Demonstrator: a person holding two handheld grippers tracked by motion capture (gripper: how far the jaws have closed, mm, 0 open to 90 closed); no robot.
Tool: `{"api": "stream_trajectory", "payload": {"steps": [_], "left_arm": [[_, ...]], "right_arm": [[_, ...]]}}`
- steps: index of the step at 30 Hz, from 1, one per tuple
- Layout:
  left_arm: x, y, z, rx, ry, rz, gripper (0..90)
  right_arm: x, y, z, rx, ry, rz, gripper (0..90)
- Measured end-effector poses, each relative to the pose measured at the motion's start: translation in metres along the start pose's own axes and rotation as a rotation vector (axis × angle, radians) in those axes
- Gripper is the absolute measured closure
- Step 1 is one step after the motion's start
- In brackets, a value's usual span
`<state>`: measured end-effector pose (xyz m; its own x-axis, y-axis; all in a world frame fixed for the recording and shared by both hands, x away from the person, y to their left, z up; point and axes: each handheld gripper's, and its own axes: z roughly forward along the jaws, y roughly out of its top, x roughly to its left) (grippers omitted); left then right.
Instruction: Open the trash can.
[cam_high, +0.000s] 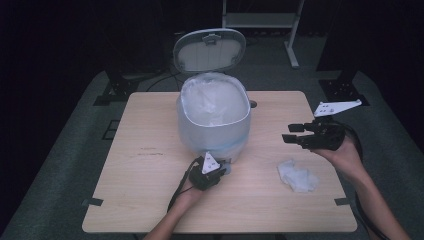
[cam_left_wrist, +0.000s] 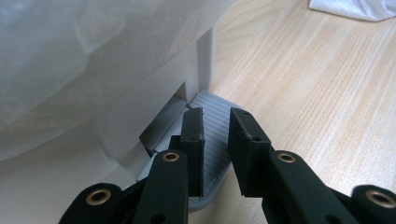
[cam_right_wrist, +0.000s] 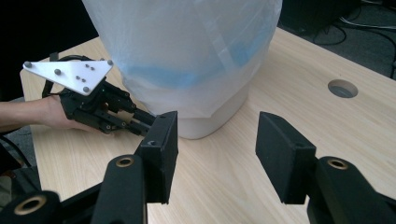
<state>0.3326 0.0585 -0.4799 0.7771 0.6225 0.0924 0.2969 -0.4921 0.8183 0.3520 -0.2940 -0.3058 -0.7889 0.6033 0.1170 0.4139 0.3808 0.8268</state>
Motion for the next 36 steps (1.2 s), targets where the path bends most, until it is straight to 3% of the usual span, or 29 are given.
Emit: {"api": "stream_trajectory", "payload": {"steps": [19,36], "left_arm": [[0.0,0.0,0.0,0.004,0.001,0.003,75.8],[0.0,0.0,0.0,0.003,0.001,0.002,75.8]], "right_arm": [[-0.008,-0.036,0.002,0.006,-0.01,0.037,46.5],[-0.011,-0.057,0.004,0.019,-0.017,0.045,45.5]]}}
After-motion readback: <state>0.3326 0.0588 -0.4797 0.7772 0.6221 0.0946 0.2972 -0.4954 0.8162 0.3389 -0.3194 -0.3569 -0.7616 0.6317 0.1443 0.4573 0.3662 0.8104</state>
